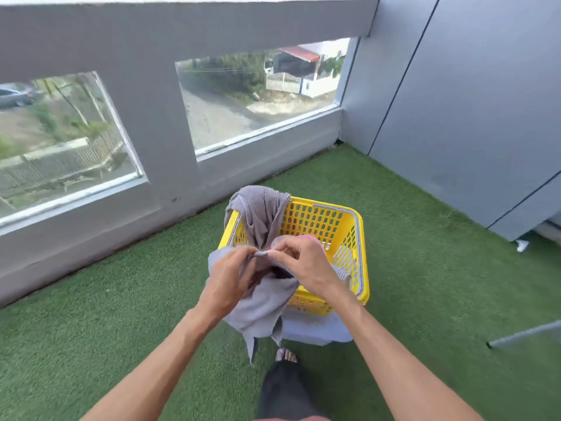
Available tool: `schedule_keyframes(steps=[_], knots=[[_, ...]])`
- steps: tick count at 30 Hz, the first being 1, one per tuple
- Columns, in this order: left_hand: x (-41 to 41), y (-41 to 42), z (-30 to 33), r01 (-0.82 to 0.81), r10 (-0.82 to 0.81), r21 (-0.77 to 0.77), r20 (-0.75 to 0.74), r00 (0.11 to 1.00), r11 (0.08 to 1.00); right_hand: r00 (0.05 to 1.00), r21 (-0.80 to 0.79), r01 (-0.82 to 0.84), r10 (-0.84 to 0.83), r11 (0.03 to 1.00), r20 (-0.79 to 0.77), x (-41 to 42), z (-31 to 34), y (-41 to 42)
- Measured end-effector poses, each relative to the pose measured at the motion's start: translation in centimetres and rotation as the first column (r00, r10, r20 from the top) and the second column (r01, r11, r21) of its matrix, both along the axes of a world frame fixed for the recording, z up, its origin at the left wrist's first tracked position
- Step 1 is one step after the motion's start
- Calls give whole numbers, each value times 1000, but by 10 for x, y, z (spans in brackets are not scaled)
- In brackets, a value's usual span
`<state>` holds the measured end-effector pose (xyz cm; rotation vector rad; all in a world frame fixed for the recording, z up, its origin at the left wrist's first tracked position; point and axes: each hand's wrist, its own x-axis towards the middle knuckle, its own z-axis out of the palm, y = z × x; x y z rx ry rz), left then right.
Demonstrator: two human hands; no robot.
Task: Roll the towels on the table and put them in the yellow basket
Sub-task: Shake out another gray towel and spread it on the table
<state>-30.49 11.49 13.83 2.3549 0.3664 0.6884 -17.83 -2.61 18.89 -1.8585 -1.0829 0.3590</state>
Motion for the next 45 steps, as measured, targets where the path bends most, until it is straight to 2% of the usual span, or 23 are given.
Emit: schedule_keyframes(steps=[2, 4, 8, 10, 12, 16, 22, 26, 29, 30, 31, 34, 36, 39, 45], knots=[[-18, -20, 16, 37, -37, -17, 24, 999, 999, 998, 10, 55, -56, 998, 19, -24, 14, -24], [-25, -41, 36, 54, -56, 28, 47, 997, 998, 992, 27, 124, -125, 992, 30, -38, 32, -51], [-13, -91, 86, 67, -92, 215, 104, 990, 974, 951, 67, 281, -287, 957, 113, -42, 74, -111], [2, -115, 107, 124, -167, 359, 93, 981, 925, 917, 89, 354, -364, 931, 163, -37, 93, -144], [21, -141, 126, 216, -261, 425, 49, 964, 879, 876, 105, 422, -435, 901, 209, -29, 111, -177], [69, -197, 146, 247, -274, 384, 17, 962, 890, 770, 100, 553, -553, 827, 319, -10, 138, -244], [141, -263, 133, 259, -256, 154, -39, 966, 954, 574, 126, 760, -749, 638, 331, 39, 147, -360], [203, -300, 129, 225, -218, 110, -74, 973, 968, 395, 174, 871, -866, 459, 307, 92, 152, -442], [252, -334, 143, 248, -248, -23, -14, 969, 969, 278, 183, 925, -923, 332, 266, 137, 151, -490], [267, -348, 152, 287, -285, -74, 27, 958, 955, 287, 166, 928, -924, 334, 254, 152, 149, -502], [281, -363, 161, 335, -328, -106, 77, 942, 936, 337, 131, 919, -912, 373, 233, 163, 147, -510], [317, -408, 193, 476, -460, -30, 207, 863, 879, 634, -8, 769, -761, 639, 134, 187, 142, -514], [341, -433, 205, 567, -564, 67, 251, 787, 821, 769, -51, 639, -639, 768, 9, 202, 140, -506], [371, -455, 202, 675, -691, 154, 222, 688, 721, 800, 49, 600, -599, 799, -27, 238, 141, -498], [450, -464, 198, 756, -784, 207, 193, 590, 621, 739, 166, 673, -663, 720, -120, 318, 151, -520]])
